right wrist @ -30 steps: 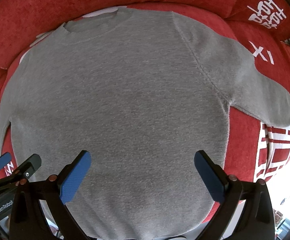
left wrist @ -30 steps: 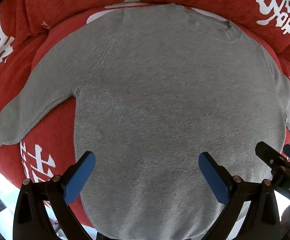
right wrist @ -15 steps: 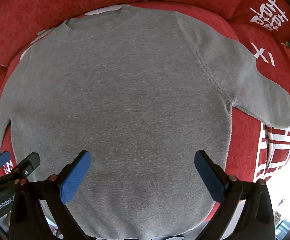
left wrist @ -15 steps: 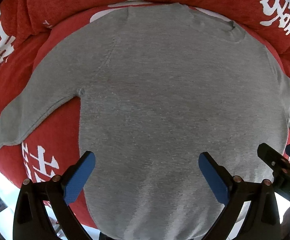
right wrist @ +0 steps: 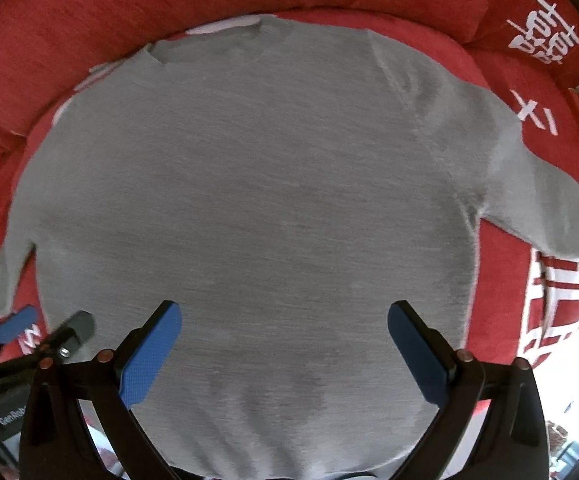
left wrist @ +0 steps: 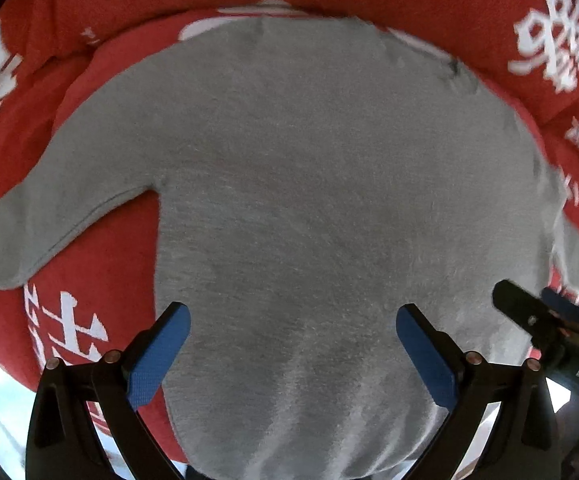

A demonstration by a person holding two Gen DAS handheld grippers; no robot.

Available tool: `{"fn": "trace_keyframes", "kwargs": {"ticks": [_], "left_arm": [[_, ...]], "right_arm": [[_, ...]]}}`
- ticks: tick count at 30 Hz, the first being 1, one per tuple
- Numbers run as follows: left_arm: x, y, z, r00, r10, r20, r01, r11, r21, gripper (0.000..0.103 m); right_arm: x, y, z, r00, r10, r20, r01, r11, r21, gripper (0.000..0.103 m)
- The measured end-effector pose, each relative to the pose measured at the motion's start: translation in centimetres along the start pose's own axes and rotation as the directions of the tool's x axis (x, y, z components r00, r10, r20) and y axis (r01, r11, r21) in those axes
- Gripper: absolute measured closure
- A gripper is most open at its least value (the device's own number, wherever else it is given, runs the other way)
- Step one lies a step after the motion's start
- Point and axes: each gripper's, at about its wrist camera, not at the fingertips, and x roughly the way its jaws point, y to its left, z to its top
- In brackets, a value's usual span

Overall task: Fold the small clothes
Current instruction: 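Grasp the sleeve cuff nearest the left tool with the left tool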

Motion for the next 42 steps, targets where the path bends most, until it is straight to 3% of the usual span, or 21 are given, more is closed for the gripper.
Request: {"fn": "trace_keyframes", "kwargs": {"ticks": [3,7,10,13,19,24,28,29,31,33,34,36,38,41,42], "left_arm": [[-0.7,2.9,0.0,0.997,-0.054,0.046,0.057,0.996,-0.061,0.000],[-1.1,8.2,0.0,0.994,-0.053,0.099,0.067,0.988,-0.142,0.000],[-1.6,13.1,-0.7,0.988,-0.047,0.146,0.081,0.970,-0.231,0.000],[-1.9,18.6,-1.7,0.981,-0.046,0.189,0.110,0.933,-0.342,0.000],[0.1,29.8,-4.4,0.962,-0.079,0.263,0.221,0.789,-0.573,0.000],[3.1,34.5,-5.1,0.928,-0.193,0.320,0.360,0.688,-0.630,0.000],[3.1,36.3,-5.5,0.895,-0.244,0.373,0.439,0.625,-0.645,0.000],[2.9,36.2,-5.5,0.892,-0.244,0.380,0.444,0.621,-0.646,0.001],[2.4,36.1,-5.6,0.898,-0.208,0.387,0.427,0.622,-0.656,0.017],[2.2,35.5,-5.1,0.913,-0.162,0.374,0.385,0.641,-0.664,0.050],[2.3,35.5,-5.0,0.915,-0.152,0.373,0.377,0.649,-0.661,0.060],[2.0,35.5,-5.0,0.909,-0.152,0.388,0.381,0.677,-0.629,0.096],[1.3,35.1,-4.7,0.900,-0.151,0.409,0.386,0.712,-0.587,0.096],[-1.2,33.2,-3.9,0.892,-0.092,0.442,0.329,0.802,-0.499,0.096],[-1.9,32.5,-3.5,0.888,-0.082,0.453,0.319,0.820,-0.476,0.096]], "right_arm": [[-0.2,1.1,-0.1,0.997,0.079,0.017,-0.079,0.997,-0.008,0.000],[0.0,4.0,-0.6,0.989,0.148,0.024,-0.146,0.985,-0.087,0.000],[0.0,6.9,-0.8,0.981,0.193,0.029,-0.185,0.967,-0.176,0.000],[0.7,10.5,-1.2,0.977,0.212,-0.029,-0.213,0.944,-0.253,0.000],[1.8,16.3,-2.9,0.969,0.223,-0.110,-0.248,0.893,-0.375,0.000],[2.4,19.2,-4.7,0.963,0.223,-0.150,-0.266,0.876,-0.403,0.000],[2.8,20.2,-5.2,0.961,0.217,-0.174,-0.271,0.870,-0.413,0.000],[2.8,20.5,-5.2,0.961,0.214,-0.176,-0.270,0.868,-0.417,0.000],[2.9,21.0,-5.4,0.962,0.207,-0.178,-0.265,0.866,-0.425,0.000],[2.8,21.5,-5.5,0.963,0.202,-0.179,-0.261,0.864,-0.430,0.000],[2.7,21.5,-5.5,0.963,0.202,-0.180,-0.262,0.864,-0.431,0.000],[2.6,21.7,-5.6,0.962,0.204,-0.181,-0.264,0.862,-0.432,0.000],[2.4,21.7,-5.8,0.961,0.209,-0.183,-0.270,0.860,-0.434,0.000],[2.2,21.4,-6.0,0.958,0.219,-0.183,-0.278,0.859,-0.429,0.000],[2.2,21.2,-6.1,0.958,0.221,-0.181,-0.279,0.860,-0.427,0.000]]}}
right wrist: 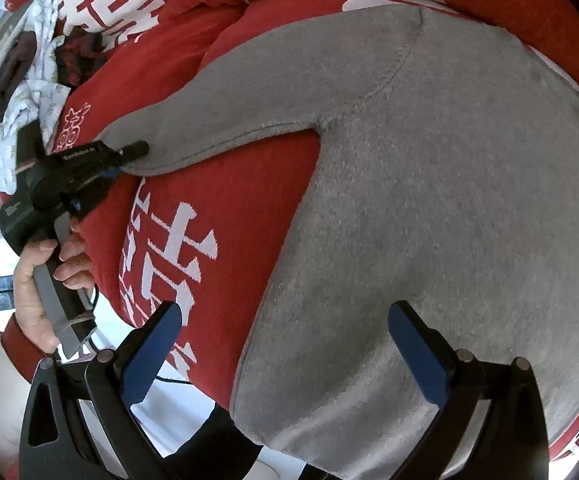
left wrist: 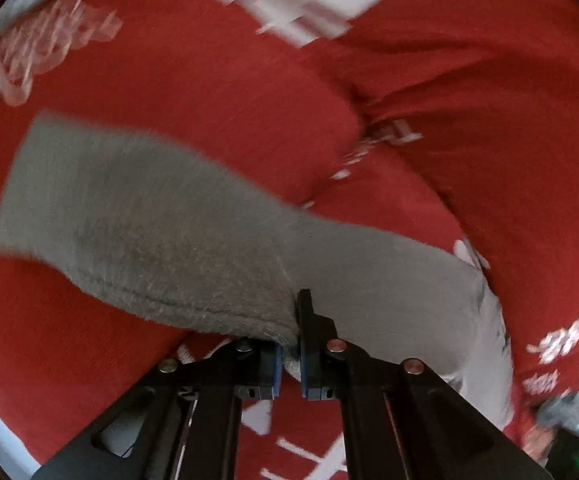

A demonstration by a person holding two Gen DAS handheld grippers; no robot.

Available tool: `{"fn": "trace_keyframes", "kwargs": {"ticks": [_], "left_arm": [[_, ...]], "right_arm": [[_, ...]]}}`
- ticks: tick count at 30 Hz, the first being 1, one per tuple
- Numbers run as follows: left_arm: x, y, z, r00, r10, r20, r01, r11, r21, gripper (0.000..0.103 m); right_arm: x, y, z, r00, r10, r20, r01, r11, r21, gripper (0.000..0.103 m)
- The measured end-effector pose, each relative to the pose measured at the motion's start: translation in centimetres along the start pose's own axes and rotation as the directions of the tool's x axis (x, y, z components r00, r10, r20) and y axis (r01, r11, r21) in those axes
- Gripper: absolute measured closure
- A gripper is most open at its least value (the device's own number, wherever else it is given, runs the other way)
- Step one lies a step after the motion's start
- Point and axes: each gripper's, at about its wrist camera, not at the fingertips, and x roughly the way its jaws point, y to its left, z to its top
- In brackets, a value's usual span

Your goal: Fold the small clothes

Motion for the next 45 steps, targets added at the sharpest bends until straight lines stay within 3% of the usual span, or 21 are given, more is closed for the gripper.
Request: {"fn": "trace_keyframes", "kwargs": {"ticks": [4,8,12,16,19,23,25,26,27,32,34,38,42,45], "left_arm": [[-3.1,-5.4,-0.6,0.998,-0.031,0.052,0.020,0.981,0.194,0.096],[-3.3,-13.6,-1.1,0.992,-0.116,0.059,0.087,0.929,0.360,0.096],[-2.4,-22.4,-3.5,0.980,-0.200,0.007,0.167,0.840,0.516,0.096],[0.5,-30.3,-7.3,0.970,-0.227,-0.085,0.230,0.749,0.622,0.096],[3.8,-35.3,-11.7,0.965,-0.195,-0.174,0.261,0.674,0.691,0.096],[7.9,-38.2,-17.1,0.965,-0.092,-0.246,0.250,0.611,0.751,0.094],[9.3,-38.6,-18.9,0.967,-0.042,-0.250,0.225,0.592,0.774,0.067],[9.7,-38.7,-19.8,0.972,-0.021,-0.235,0.202,0.585,0.786,0.038],[9.8,-38.7,-20.4,0.978,-0.006,-0.208,0.173,0.581,0.796,0.023],[8.6,-38.1,-21.2,0.980,0.046,-0.196,0.137,0.559,0.817,0.022],[6.9,-37.5,-20.3,0.981,0.027,-0.194,0.145,0.566,0.812,0.022],[3.3,-34.5,-16.5,0.987,0.021,-0.160,0.115,0.604,0.789,0.022],[3.0,-29.8,-11.0,0.991,0.124,-0.057,-0.041,0.671,0.740,0.022],[5.0,-26.1,-7.5,0.970,0.239,-0.037,-0.149,0.710,0.688,0.022]], "right_arm": [[-0.8,-1.4,-0.7,1.000,0.005,0.018,-0.006,0.999,0.034,0.000],[-2.4,-3.9,-1.5,0.998,0.005,0.058,-0.011,0.996,0.091,0.000],[-4.3,-7.6,-3.0,0.996,-0.008,0.094,-0.008,0.986,0.169,0.000],[-6.1,-12.4,-5.1,0.991,-0.016,0.132,-0.021,0.961,0.275,0.000],[-7.3,-16.1,-7.1,0.987,-0.025,0.161,-0.035,0.933,0.359,0.000],[-7.8,-20.1,-9.7,0.985,-0.040,0.170,-0.042,0.892,0.450,0.000],[-7.8,-21.9,-11.0,0.985,-0.047,0.168,-0.041,0.873,0.486,0.000],[-7.8,-22.7,-11.5,0.985,-0.052,0.167,-0.040,0.864,0.502,0.000],[-7.7,-23.2,-11.8,0.985,-0.056,0.166,-0.037,0.857,0.514,0.000],[-8.0,-25.6,-12.5,0.980,-0.099,0.174,-0.014,0.832,0.555,0.000],[-8.6,-25.8,-11.8,0.972,-0.138,0.189,0.013,0.839,0.543,0.000],[-10.3,-24.5,-8.6,0.944,-0.225,0.242,0.096,0.889,0.448,0.000],[-10.4,-19.4,-3.5,0.909,-0.277,0.312,0.220,0.954,0.205,0.000],[-8.6,-14.8,0.5,0.881,-0.307,0.361,0.345,0.937,-0.044,0.002]]}}
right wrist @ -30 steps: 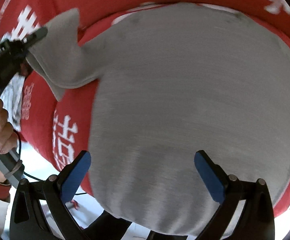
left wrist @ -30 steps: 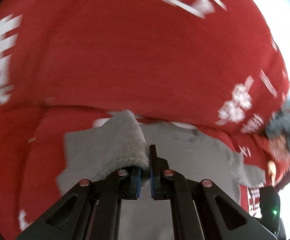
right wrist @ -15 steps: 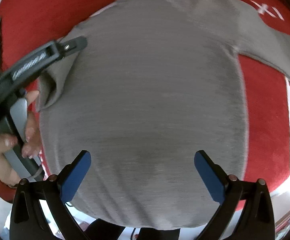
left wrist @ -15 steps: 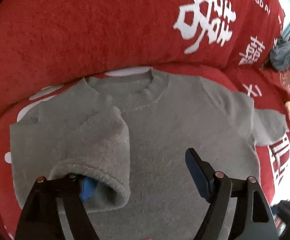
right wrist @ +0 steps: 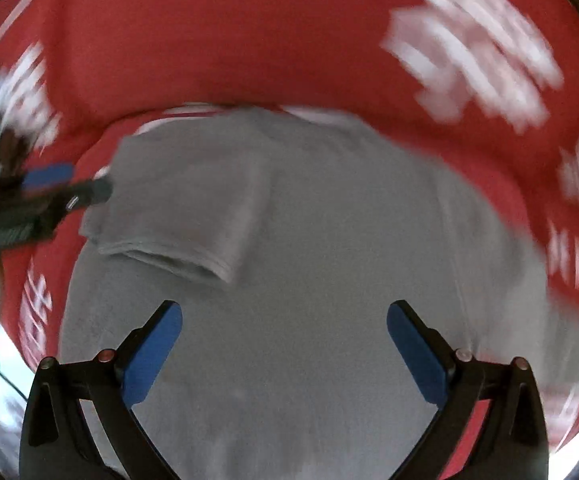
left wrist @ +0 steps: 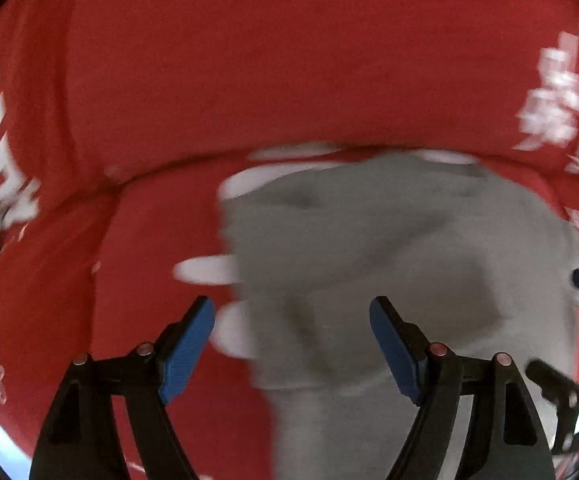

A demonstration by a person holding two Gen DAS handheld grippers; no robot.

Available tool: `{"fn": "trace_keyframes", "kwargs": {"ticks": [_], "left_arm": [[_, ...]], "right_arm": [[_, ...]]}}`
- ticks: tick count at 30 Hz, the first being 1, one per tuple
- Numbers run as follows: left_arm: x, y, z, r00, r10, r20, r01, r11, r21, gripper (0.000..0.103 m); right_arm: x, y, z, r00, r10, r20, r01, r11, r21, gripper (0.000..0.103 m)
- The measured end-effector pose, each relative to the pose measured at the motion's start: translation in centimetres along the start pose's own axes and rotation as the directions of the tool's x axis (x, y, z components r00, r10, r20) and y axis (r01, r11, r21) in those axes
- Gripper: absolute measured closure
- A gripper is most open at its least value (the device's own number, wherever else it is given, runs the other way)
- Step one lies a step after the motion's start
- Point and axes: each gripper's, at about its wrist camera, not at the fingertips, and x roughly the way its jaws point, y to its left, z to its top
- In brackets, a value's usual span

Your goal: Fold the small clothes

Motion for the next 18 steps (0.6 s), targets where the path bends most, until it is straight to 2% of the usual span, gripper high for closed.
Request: {"fn": "trace_keyframes", "kwargs": {"ticks": [2,5,7,8,9,12,14,16,18], "left_arm": [[1.8,2.3,0.2,0.998,0.049,-0.043,-0.051,0.998,-0.043,0.022],[3.4,3.9,-0.1,0.997,0.044,-0.069,-0.049,0.996,-0.078,0.022],[4.3,4.1,-0.5,0.996,0.040,-0.084,-0.046,0.996,-0.078,0.022],[4.7,3.9,-0.6,0.995,0.044,-0.090,-0.051,0.996,-0.068,0.022],[4.9,3.7,-0.8,0.994,0.050,-0.092,-0.055,0.997,-0.057,0.022],[5.4,2.9,-1.0,0.995,0.052,-0.090,-0.056,0.998,-0.043,0.022],[5.5,2.6,-0.9,0.995,0.048,-0.093,-0.053,0.998,-0.045,0.022],[5.6,2.4,-0.8,0.994,0.047,-0.096,-0.051,0.998,-0.044,0.022],[5.7,2.6,-0.6,0.994,0.046,-0.100,-0.051,0.998,-0.046,0.022]], "right_arm": [[1.7,3.1,1.5,0.999,-0.035,0.011,0.037,0.984,-0.175,0.004],[4.7,7.1,2.8,0.997,-0.077,0.019,0.078,0.924,-0.374,0.012],[6.3,8.4,3.1,0.995,-0.096,0.007,0.089,0.897,-0.433,0.033],[7.1,8.5,3.4,0.996,-0.086,-0.024,0.067,0.897,-0.436,0.071],[7.5,8.3,3.8,0.996,-0.070,-0.047,0.045,0.909,-0.415,0.091],[6.1,5.3,4.3,1.000,-0.001,-0.007,-0.001,0.979,-0.204,0.091],[4.5,1.4,4.5,0.998,0.033,0.045,-0.034,0.999,0.012,0.091],[3.3,-3.0,3.8,0.995,0.051,0.087,-0.070,0.970,0.233,0.091],[3.0,-7.3,2.3,0.992,0.059,0.108,-0.100,0.894,0.436,0.091]]}}
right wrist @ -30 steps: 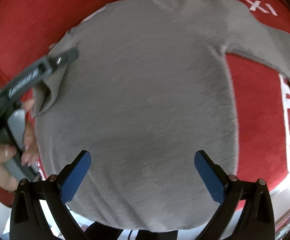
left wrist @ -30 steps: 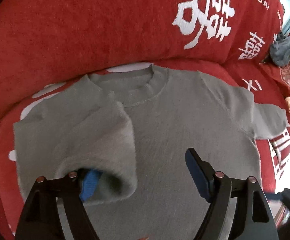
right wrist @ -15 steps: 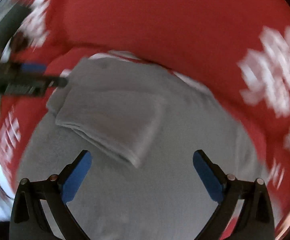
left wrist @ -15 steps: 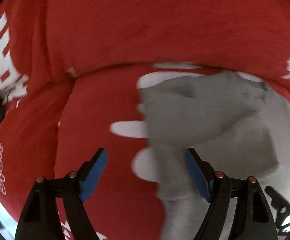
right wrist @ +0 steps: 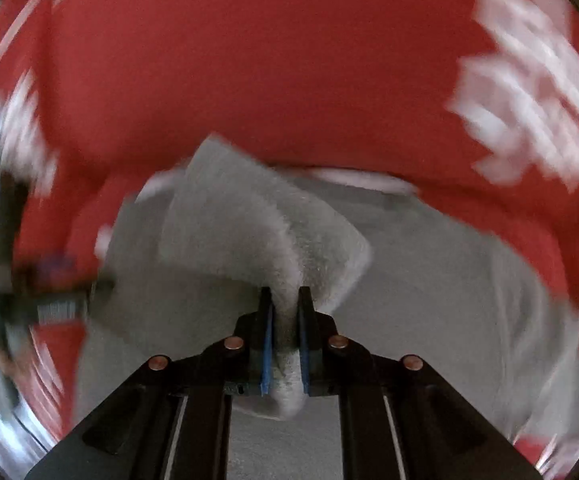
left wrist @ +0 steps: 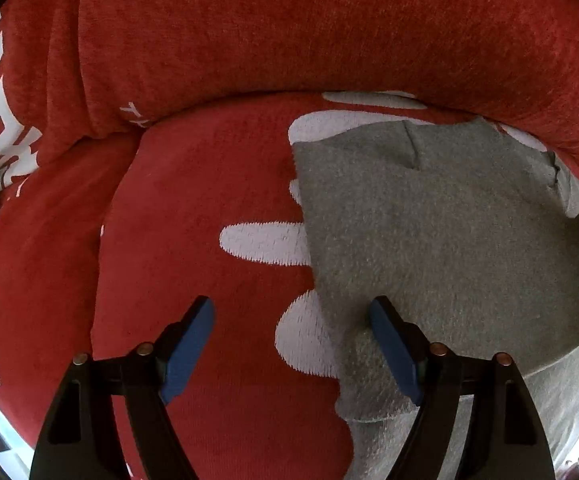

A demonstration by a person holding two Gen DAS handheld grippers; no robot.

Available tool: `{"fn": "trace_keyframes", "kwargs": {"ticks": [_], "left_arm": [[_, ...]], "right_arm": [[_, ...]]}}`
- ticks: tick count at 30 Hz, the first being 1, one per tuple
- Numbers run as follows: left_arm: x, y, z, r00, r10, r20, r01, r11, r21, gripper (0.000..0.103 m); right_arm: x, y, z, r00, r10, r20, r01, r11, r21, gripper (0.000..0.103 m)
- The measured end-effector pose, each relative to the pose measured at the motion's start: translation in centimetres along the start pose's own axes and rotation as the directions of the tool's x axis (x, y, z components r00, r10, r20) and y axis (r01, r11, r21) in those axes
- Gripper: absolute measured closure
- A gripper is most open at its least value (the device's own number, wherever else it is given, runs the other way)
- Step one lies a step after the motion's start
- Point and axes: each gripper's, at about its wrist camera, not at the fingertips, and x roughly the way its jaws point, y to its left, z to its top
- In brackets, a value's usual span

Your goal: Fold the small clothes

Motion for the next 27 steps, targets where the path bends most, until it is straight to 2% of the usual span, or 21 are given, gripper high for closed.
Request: {"fn": "trace_keyframes", "kwargs": {"ticks": [1,2,4,5,7,9,11,12,15,17,19,20,22,24,26,27], "left_arm": [[0.0,0.0,0.1,1.000,-0.001,-0.002,0.001,1.000,0.000,0.022],[0.0,0.0,0.2,1.000,-0.004,-0.002,0.004,1.000,-0.002,0.022],[-0.1,0.0,0.4,1.000,-0.010,-0.005,0.010,1.000,-0.007,0.022],[-0.1,0.0,0.6,1.000,-0.013,-0.007,0.013,1.000,-0.011,0.022],[-0.3,0.4,1.2,0.999,-0.037,-0.002,0.037,0.999,-0.032,0.022],[-0.2,1.1,2.3,0.998,-0.065,0.000,0.065,0.996,-0.064,0.022],[0.2,1.7,3.5,0.996,-0.087,-0.004,0.086,0.992,-0.088,0.022],[0.7,1.9,4.2,0.994,-0.110,-0.018,0.107,0.989,-0.101,0.022],[2.3,2.4,5.9,0.986,-0.155,-0.056,0.145,0.978,-0.147,0.022],[2.9,2.2,6.7,0.985,-0.159,-0.063,0.148,0.977,-0.153,0.022],[3.0,1.6,7.2,0.989,-0.134,-0.064,0.124,0.982,-0.141,0.025],[3.0,1.2,7.4,0.989,-0.135,-0.063,0.126,0.983,-0.131,0.030],[3.1,0.5,7.4,0.990,-0.119,-0.068,0.112,0.988,-0.105,0.031],[3.1,0.0,7.4,0.993,-0.096,-0.064,0.091,0.992,-0.082,0.031],[3.1,-0.3,7.4,0.993,-0.093,-0.066,0.088,0.993,-0.082,0.031],[3.1,-0.3,7.4,0.993,-0.098,-0.067,0.092,0.992,-0.088,0.031]], "right_arm": [[0.2,-2.3,0.0,1.000,0.019,0.000,-0.019,0.993,0.114,0.091],[0.3,-5.1,-0.5,0.999,0.054,-0.004,-0.051,0.969,0.241,0.091],[0.8,-8.6,-1.8,0.993,0.115,-0.007,-0.103,0.911,0.400,0.090],[1.2,-9.8,-2.5,0.989,0.149,-0.008,-0.129,0.880,0.457,0.086],[1.5,-11.3,-3.7,0.986,0.166,-0.019,-0.131,0.839,0.529,0.082],[1.4,-12.3,-5.0,0.985,0.172,-0.011,-0.133,0.797,0.590,0.055],[1.1,-12.7,-5.7,0.975,0.219,0.025,-0.184,0.745,0.641,0.053],[1.0,-12.3,-5.9,0.971,0.239,0.022,-0.197,0.741,0.642,0.053],[0.8,-11.2,-5.9,0.970,0.242,0.013,-0.198,0.761,0.618,0.053],[1.2,-10.9,-5.1,0.980,0.198,-0.004,-0.156,0.786,0.598,0.053],[1.4,-10.6,-3.6,0.991,0.133,-0.019,-0.101,0.828,0.551,0.053],[1.6,-10.4,-2.6,0.994,0.103,-0.033,-0.071,0.853,0.517,0.053],[1.8,-9.5,-0.8,0.997,0.039,-0.073,-0.006,0.910,0.415,0.051],[3.1,-7.7,0.7,0.985,-0.079,-0.152,0.117,0.959,0.256,0.050],[4.0,-6.9,1.2,0.955,-0.226,-0.194,0.259,0.952,0.165,0.050],[3.9,-7.2,1.1,0.947,-0.257,-0.190,0.290,0.941,0.173,0.050]]}}
